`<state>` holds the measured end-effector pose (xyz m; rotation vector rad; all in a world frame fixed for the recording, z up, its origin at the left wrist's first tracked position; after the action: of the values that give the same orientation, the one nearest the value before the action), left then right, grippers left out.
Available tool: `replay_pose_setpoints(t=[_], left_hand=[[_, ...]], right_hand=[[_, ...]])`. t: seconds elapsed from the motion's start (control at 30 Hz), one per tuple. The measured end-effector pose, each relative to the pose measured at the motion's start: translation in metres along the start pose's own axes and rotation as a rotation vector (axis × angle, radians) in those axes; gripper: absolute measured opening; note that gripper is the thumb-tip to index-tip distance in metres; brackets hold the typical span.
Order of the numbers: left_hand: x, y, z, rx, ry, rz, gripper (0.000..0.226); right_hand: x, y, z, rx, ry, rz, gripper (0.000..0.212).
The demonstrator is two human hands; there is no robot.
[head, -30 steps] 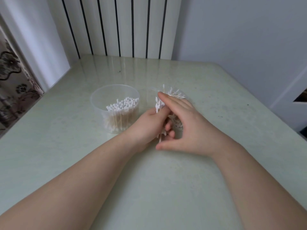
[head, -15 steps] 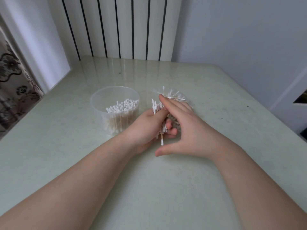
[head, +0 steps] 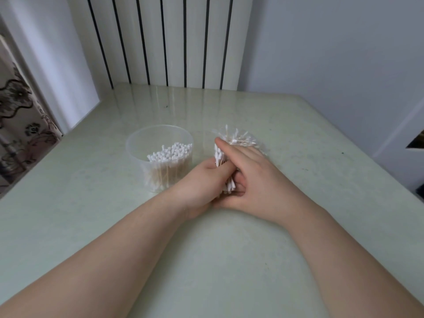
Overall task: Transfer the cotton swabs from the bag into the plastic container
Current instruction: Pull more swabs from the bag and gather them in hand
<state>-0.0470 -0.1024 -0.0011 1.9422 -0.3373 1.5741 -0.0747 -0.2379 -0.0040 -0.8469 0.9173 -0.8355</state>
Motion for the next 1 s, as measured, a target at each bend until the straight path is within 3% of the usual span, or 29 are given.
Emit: replay_pose_setpoints(t=[0.13, 0.27, 0.43, 0.57, 0.7, 0.77, 0.9, 1.0], left_hand=[[0.002, 0.0, 0.0, -0.01, -0.007, -0.005, 0.039], [0.003, 0.002, -0.001, -0.013, -0.016, 0.02, 0.039], [-0.001, 0.0, 0.002, 0.014, 0.013, 0.118, 0.035], [-0.002, -0.002, 0.003, 0.013, 0.011, 0.136, 0.034], [-0.004, -0.002, 0.004, 0.016, 0.022, 0.187, 0.036], [-0.005, -0.002, 0.005, 0.023, 0.023, 0.174, 0.037], [-0.007, -0.004, 0.008, 0.064, 0.002, 0.026, 0.04], [-0.007, -0.004, 0.012, 0.185, 0.007, -0.085, 0.024]], right_hand=[[-0.001, 0.002, 0.003, 0.106, -0.041, -0.052, 0.085], [-0.003, -0.002, 0.001, 0.012, 0.005, 0.013, 0.108], [-0.004, 0.0, 0.003, 0.099, -0.016, 0.007, 0.078], [-0.003, -0.001, 0.002, 0.032, 0.048, 0.079, 0.1], [-0.004, 0.0, 0.003, 0.054, 0.04, 0.037, 0.082], [-0.005, 0.0, 0.003, 0.05, 0.047, 0.033, 0.082], [-0.004, -0.005, -0.001, -0.01, 0.084, 0.078, 0.103], [0.0, -0.013, -0.004, 0.046, 0.101, 0.086, 0.079]])
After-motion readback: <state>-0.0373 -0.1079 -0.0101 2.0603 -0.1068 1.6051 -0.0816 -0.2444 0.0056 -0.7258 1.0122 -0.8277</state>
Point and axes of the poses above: each hand's wrist, its own z-axis towards the middle knuckle, its own y-axis out of the palm, x = y × z, the point moved 1 cm from there along z, towards the middle knuckle, and after that the axes turned 5 degrees about -z, right-handed, at the moved point
